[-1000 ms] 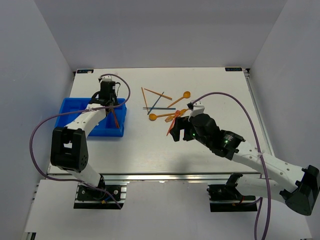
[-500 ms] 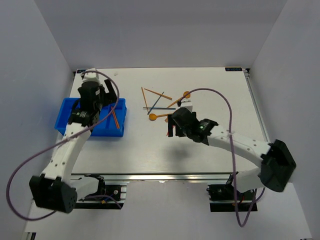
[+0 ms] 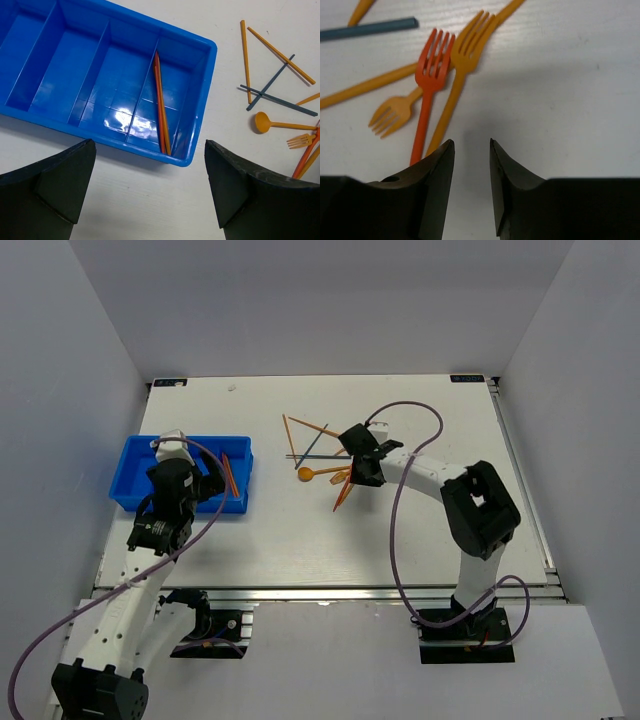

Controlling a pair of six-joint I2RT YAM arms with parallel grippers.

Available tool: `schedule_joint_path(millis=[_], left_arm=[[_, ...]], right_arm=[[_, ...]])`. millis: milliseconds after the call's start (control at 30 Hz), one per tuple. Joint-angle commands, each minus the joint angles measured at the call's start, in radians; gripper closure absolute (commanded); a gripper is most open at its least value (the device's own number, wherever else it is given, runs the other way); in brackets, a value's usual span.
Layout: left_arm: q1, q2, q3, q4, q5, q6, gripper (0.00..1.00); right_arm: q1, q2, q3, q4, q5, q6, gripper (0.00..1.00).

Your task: Sort the eating utensils into containers

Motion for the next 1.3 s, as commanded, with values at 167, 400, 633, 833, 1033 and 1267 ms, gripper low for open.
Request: schedule_joint_path(millis=[167,400,633,833,1033,1267], left_arm=[[-0.015,0.034,0.015,0.027,0.05,-0.001,0.02],[-0.021,0.023,0.013,0.025,0.047,-0.001,0.02],[-0.021,0.037,0.015,0.033,0.123,-0.016,0.02],[-0.052,0.12,0.029,0.158,0.44,-0.196,0.02],[-0.306,0.216,-0.031,0.55,0.51,-0.474,0.02],[-0.451,0.344,-0.024,0.673,0.403,-0.54,0.05]], right_arm=[[-0.045,0.168,0.197,0.014,-0.033,-0.027,0.63],[-0.066,0.211,0.203,0.002,-0.047,-0.024,0.64],[-0.077,0.176,0.112,0.008,-0.092,-0.007,0.88],[-0.062,-0.107,-0.093,0.094,-0.118,-0.054,1.0],[0.046,-0.417,-0.329,0.415,-0.461,-0.22,1.0],[0.208,-0.571,-0.356,0.534,-0.512,-0.2,1.0]])
